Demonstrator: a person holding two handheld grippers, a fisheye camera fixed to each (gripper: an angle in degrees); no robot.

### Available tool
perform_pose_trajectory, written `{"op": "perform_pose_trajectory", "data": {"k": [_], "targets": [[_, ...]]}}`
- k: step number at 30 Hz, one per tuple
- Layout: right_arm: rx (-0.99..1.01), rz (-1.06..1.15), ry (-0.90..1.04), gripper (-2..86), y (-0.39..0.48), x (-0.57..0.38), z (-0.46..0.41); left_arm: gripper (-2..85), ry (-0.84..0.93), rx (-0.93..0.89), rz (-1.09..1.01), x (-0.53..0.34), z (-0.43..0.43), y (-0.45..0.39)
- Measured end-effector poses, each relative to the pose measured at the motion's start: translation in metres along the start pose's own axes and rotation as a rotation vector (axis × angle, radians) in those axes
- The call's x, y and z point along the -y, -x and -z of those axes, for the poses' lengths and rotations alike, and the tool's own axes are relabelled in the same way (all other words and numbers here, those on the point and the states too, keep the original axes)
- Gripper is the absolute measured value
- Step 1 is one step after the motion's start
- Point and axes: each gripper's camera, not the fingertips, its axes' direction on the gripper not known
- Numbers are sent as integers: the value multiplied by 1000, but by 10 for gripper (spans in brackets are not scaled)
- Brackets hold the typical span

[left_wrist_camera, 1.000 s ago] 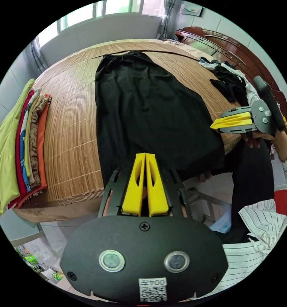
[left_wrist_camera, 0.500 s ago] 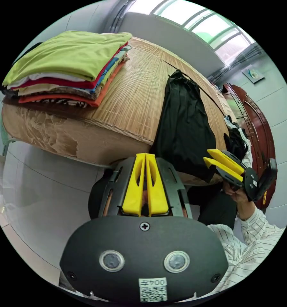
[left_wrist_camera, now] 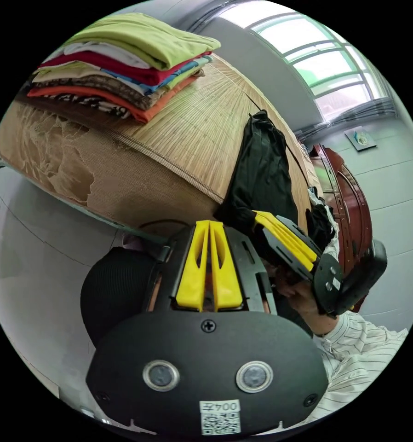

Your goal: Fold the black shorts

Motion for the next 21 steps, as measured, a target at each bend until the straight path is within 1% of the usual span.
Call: {"op": "perform_pose_trajectory", "data": {"k": [1,4,7,10,13,14,17,19,21], "targets": [[101,-78,-16,-3,-21,-3,5,6,2,-3,-17,1,0,-2],[296,-201,-8,1,-63,-11,3,13,23,0,-83,6,-6,-10],[429,-214,22,23,-83,-16,-9,18,44,-13,-85,10,-9,-5],[532,-172,72,54,-86,-21,-25,23,29,-68,-5,7,0,20],[485,-181,38,58,-94,-36,-24,33,-33,-120,78,-6,19,45],[475,-195,36,58,-98,-40,-23,39,-58,-152,80,-11,24,50],[452,-330,-21,59,-140,-75,-9,69,-141,-225,22,-21,36,45],[453,-456,-42,58,-187,-118,3,88,-141,-264,-17,-22,35,38],[465,-538,-46,55,-220,-155,11,109,-91,-265,-31,-20,28,28]]}}
